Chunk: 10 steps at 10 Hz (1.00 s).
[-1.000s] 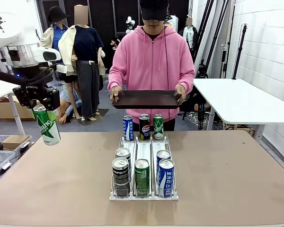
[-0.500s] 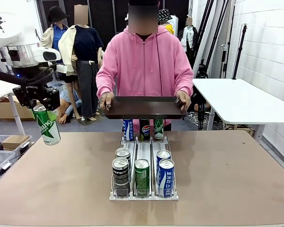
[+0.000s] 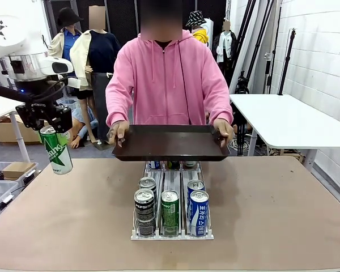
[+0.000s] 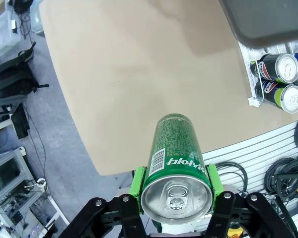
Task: Retrieve and hand over the desired beverage to the person.
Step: Place the picked can on the Handle tray extended by the person.
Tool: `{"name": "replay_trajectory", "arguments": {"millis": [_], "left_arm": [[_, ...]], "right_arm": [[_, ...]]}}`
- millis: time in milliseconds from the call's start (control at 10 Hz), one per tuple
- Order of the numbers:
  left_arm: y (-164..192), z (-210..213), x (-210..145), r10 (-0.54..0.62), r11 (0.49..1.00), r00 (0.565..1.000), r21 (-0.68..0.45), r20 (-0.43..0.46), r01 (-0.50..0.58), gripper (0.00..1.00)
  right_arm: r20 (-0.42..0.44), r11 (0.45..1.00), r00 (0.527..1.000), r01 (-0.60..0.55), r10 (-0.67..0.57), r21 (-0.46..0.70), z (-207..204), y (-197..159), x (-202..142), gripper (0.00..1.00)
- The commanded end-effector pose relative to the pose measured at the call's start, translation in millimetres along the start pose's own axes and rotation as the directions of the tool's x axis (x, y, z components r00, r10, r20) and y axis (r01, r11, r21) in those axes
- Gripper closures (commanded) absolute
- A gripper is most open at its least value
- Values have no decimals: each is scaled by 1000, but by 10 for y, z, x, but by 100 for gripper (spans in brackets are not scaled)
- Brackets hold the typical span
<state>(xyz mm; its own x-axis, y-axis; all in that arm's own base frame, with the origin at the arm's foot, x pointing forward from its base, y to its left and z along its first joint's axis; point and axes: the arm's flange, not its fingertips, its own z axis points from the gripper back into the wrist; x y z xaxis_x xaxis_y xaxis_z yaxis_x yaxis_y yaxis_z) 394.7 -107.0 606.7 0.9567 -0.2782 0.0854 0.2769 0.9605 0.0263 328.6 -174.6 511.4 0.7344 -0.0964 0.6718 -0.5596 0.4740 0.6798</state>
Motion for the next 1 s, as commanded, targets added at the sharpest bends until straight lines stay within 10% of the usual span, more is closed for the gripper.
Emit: {"name": "replay_trajectory", "arguments": {"millis": [0,900], "left_arm": [[-47,33,22,24,1000,1000,-9,6,-23,100],[-838,629,444,-63,994,998,-91,3,63,100]], "right_arm": [[23,1000,1000,-5,5,21,-1,2,20,0],[23,1000,1000,-5,5,21,-1,2,20,0]]}}
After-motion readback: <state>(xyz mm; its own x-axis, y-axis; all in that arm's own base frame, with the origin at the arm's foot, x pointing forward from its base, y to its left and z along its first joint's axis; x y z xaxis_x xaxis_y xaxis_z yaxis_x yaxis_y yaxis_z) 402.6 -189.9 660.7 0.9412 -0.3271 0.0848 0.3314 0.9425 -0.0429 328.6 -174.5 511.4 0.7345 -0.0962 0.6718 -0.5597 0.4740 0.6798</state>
